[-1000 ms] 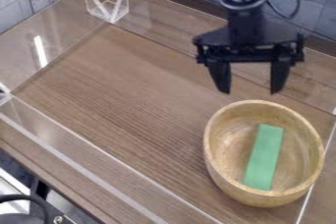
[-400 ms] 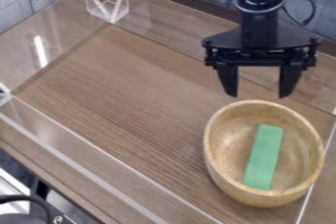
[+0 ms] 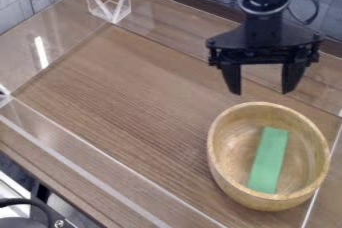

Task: Put green stick into wooden bowl

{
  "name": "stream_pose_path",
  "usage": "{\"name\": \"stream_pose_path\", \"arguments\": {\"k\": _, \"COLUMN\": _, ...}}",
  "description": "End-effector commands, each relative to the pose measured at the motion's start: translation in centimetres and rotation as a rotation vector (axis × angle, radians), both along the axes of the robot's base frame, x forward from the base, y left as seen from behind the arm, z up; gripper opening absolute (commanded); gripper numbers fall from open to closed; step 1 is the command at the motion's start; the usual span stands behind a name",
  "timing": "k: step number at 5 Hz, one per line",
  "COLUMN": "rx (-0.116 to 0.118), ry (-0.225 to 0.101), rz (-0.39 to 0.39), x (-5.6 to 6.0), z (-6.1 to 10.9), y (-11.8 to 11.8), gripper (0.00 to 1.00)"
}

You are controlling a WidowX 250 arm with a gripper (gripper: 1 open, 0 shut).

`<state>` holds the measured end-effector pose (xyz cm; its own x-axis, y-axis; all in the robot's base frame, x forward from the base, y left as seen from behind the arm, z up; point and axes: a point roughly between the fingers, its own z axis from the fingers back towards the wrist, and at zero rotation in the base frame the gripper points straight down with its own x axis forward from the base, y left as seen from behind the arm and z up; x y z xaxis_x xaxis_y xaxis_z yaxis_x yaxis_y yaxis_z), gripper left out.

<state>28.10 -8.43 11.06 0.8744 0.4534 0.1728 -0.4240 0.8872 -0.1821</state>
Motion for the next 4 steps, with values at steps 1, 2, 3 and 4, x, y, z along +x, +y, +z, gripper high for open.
{"name": "stream_pose_path", "arguments": {"k": 1, "rx": 0.011, "ry": -0.034, "rz": 0.070, "x": 1.1, "z": -0.2, "y": 1.1, "gripper": 1.00}}
{"name": "stream_pose_path", "arguments": {"k": 2, "rx": 0.023, "ry": -0.041, "rz": 0.078, "x": 1.3, "z": -0.2, "y": 2.3, "gripper": 1.00}}
{"name": "stream_pose_path", "arguments": {"k": 3, "rx": 0.029, "ry": -0.049, "rz": 0.089, "x": 1.4, "z": 0.2, "y": 3.2, "gripper": 1.00}}
{"name": "stream_pose_path", "arguments": {"k": 4, "rx": 0.032, "ry": -0.056, "rz": 0.097, "x": 1.5, "z": 0.9, "y": 3.9, "gripper": 1.00}}
